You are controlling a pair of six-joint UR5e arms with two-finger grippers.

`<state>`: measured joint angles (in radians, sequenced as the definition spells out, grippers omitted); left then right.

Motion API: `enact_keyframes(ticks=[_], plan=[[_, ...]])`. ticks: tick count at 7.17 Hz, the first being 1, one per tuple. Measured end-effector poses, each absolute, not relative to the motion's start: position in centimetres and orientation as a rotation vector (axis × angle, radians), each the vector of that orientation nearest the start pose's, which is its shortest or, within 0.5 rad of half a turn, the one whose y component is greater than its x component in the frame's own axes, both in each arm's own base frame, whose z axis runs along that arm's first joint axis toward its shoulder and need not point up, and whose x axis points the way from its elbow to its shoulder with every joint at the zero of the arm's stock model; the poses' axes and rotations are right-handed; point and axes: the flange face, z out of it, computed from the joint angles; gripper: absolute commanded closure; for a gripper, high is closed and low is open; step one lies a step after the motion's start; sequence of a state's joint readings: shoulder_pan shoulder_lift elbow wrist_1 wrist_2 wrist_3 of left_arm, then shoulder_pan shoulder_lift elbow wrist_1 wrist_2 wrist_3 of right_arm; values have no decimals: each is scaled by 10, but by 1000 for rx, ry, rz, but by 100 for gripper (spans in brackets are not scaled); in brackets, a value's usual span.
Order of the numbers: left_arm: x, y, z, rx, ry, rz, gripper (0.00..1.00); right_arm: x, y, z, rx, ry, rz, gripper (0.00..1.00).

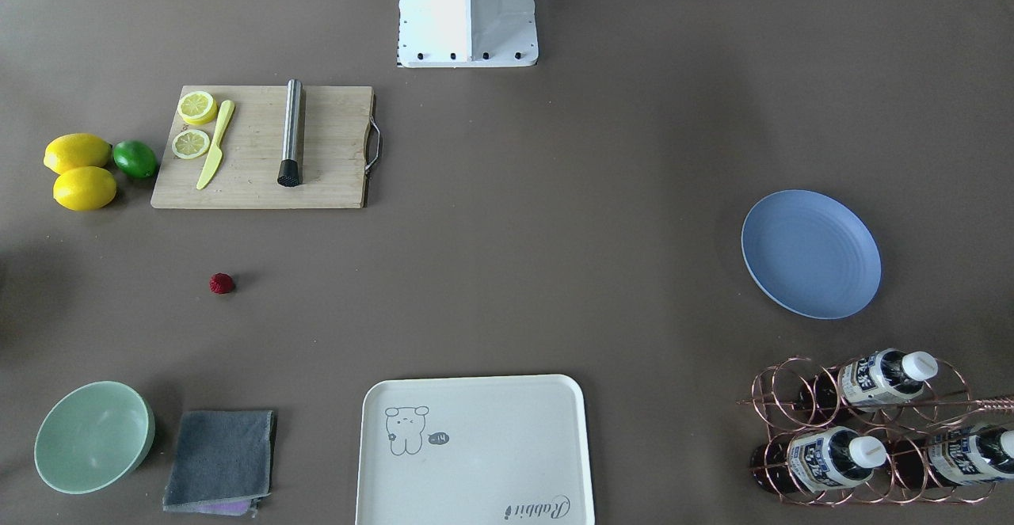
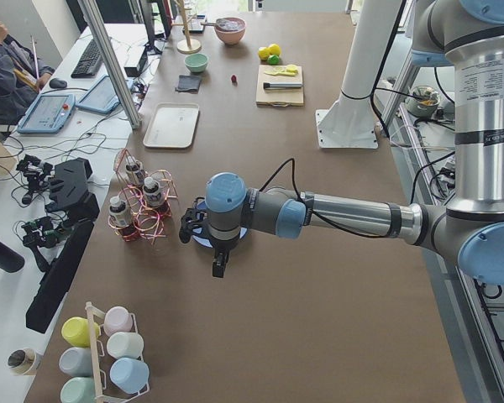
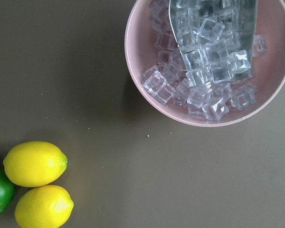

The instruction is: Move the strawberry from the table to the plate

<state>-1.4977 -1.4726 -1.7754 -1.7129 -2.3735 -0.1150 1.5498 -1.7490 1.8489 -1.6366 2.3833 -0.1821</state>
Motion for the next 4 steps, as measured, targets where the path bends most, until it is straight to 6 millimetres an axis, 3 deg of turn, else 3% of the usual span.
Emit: enact_keyframes(ticks=[4], plan=[[89, -533, 585, 120, 882, 137, 3, 50, -411, 609, 91, -838, -204, 0]])
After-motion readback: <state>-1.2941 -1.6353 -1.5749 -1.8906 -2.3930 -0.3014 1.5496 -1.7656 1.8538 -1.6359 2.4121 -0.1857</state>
